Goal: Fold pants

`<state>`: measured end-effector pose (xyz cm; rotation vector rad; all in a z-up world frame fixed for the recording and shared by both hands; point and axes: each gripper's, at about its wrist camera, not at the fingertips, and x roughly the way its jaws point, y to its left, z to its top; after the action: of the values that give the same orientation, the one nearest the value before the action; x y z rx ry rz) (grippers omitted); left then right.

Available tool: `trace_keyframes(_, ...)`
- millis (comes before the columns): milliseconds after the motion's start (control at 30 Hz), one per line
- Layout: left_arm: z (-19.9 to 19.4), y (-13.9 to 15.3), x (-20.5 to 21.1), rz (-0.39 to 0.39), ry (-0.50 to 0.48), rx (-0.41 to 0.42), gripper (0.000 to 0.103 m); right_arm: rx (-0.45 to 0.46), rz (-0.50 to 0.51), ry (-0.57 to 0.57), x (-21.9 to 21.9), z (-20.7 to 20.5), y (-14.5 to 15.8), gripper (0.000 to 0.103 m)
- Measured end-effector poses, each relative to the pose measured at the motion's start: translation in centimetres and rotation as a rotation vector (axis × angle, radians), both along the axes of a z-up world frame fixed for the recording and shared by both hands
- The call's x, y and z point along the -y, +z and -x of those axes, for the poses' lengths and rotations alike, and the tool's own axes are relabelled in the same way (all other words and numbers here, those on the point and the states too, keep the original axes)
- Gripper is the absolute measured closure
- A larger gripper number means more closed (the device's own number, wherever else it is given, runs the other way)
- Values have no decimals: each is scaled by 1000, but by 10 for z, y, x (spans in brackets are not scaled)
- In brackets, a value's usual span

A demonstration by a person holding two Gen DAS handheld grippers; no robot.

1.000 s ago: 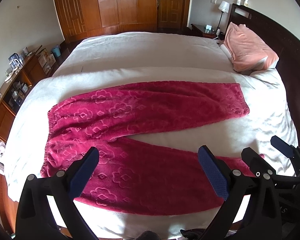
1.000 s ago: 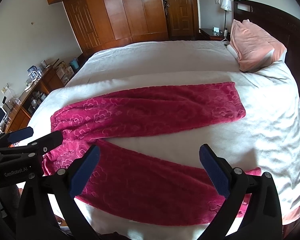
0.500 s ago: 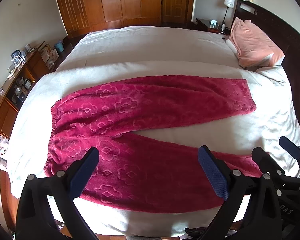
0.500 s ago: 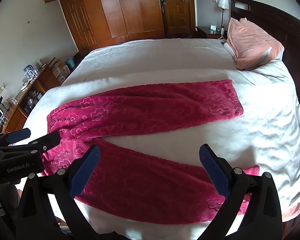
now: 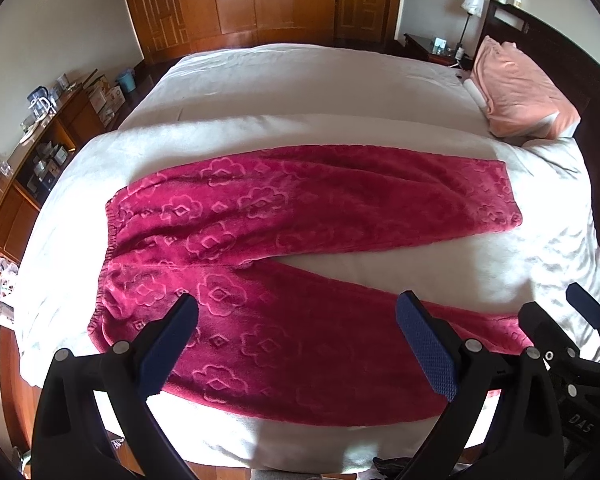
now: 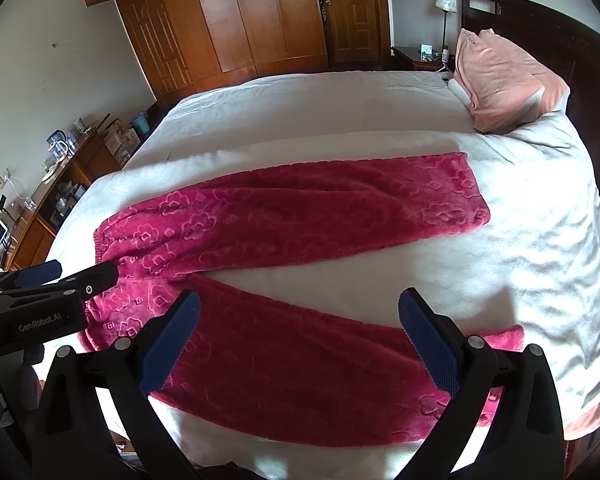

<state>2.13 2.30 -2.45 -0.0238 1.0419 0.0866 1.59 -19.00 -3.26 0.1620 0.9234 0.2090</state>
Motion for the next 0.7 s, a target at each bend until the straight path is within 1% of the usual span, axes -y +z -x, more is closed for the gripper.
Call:
trace_keyframes(367,-4,-4,-6,0,16,-16,5,-3,1,-4,0,0,-1,2)
trace_keyframes(700,-8,-12,-2,-21,19,-34,5,-21,-9,-22,10,-2,-7,2)
